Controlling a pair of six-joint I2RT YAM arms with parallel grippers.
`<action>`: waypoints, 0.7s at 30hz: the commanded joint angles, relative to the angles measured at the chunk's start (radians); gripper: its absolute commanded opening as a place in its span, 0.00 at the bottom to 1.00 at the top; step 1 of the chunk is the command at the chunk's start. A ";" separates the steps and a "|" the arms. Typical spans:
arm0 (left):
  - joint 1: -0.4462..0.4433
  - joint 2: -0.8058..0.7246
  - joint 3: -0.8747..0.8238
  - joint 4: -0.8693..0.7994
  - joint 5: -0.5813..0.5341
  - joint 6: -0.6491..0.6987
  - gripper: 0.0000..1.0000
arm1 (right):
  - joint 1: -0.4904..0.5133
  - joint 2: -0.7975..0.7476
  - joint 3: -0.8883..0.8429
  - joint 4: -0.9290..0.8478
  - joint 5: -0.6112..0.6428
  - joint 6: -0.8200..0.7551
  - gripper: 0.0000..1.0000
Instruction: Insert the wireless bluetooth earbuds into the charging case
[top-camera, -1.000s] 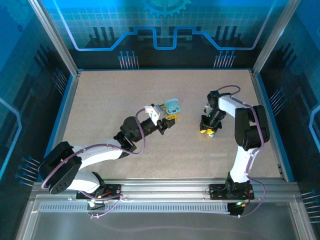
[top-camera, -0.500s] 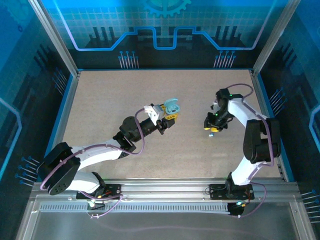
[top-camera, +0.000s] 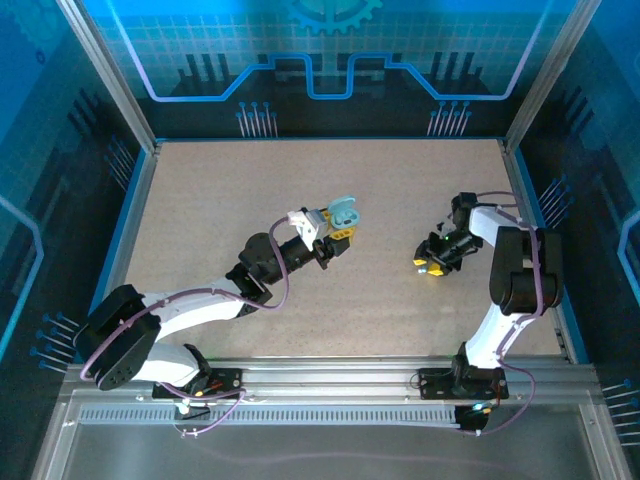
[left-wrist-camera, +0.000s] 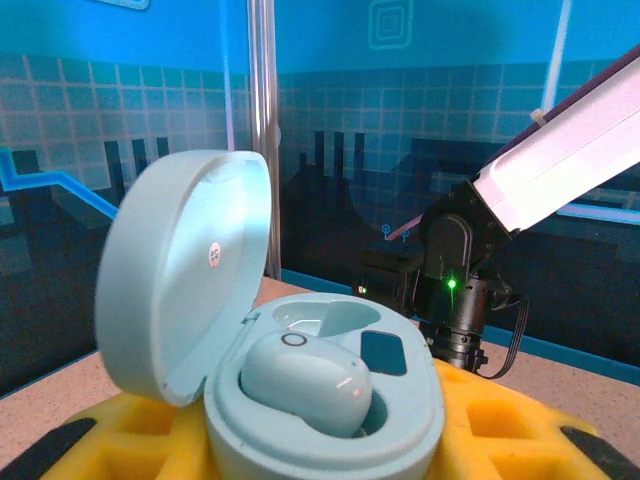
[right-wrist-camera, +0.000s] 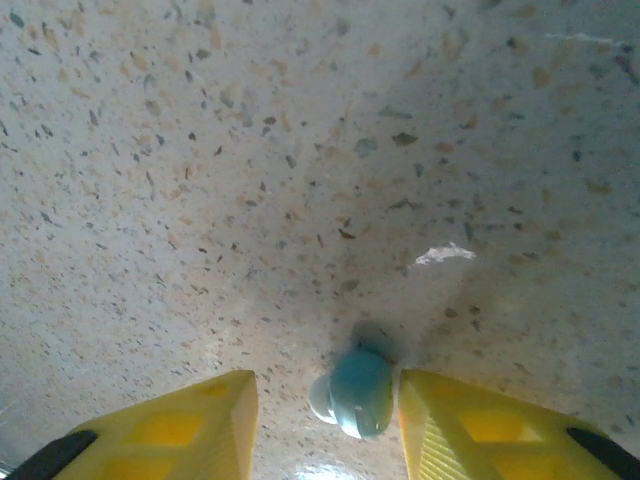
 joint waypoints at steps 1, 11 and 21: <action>0.008 -0.031 0.000 0.007 -0.003 0.007 0.28 | 0.000 0.018 -0.005 0.014 -0.037 0.009 0.43; 0.008 -0.026 0.000 0.011 -0.003 0.004 0.29 | 0.046 0.031 0.021 0.003 -0.054 -0.013 0.38; 0.009 -0.021 0.003 0.012 -0.003 0.002 0.28 | 0.095 0.033 0.067 -0.010 -0.030 -0.019 0.37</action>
